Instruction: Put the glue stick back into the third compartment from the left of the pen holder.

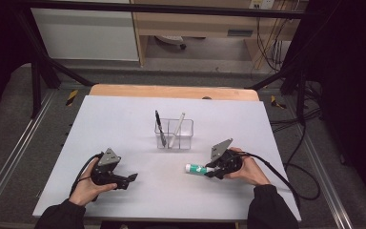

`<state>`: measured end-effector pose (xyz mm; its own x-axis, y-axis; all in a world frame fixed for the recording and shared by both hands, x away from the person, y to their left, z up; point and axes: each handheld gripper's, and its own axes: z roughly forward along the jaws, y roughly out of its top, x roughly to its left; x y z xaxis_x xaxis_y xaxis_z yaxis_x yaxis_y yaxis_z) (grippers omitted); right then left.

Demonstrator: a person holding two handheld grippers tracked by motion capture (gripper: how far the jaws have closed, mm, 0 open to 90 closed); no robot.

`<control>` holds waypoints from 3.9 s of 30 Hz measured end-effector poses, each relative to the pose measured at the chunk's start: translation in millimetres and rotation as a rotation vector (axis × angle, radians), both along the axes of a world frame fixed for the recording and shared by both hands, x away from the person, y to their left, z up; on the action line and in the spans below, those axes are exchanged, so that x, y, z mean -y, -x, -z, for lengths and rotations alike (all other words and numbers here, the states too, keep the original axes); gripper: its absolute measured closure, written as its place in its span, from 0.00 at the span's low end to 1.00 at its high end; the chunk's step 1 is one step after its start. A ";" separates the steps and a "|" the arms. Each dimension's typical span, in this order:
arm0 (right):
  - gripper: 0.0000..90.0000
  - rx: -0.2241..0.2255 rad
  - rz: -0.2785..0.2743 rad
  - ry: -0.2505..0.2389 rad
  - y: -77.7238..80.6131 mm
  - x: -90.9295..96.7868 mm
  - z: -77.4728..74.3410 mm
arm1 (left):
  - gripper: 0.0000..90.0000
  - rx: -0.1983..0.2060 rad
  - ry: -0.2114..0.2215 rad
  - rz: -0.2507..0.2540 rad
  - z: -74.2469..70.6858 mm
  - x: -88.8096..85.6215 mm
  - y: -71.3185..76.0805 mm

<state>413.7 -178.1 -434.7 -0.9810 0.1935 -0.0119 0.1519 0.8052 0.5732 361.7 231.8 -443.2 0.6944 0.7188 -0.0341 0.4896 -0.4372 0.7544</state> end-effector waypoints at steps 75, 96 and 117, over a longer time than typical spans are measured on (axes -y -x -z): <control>0.73 -0.160 0.130 -0.062 24.4 -49.7 -57.3 | 0.17 0.547 -0.443 0.637 -29.8 131.1 10.2; 0.73 -0.241 0.195 -0.029 23.2 -62.4 -59.5 | 0.39 0.723 -0.568 0.766 -24.8 162.1 14.5; 0.73 -0.288 0.295 -0.013 17.4 -64.3 -56.4 | 0.68 0.822 -0.621 0.789 -21.7 173.4 20.2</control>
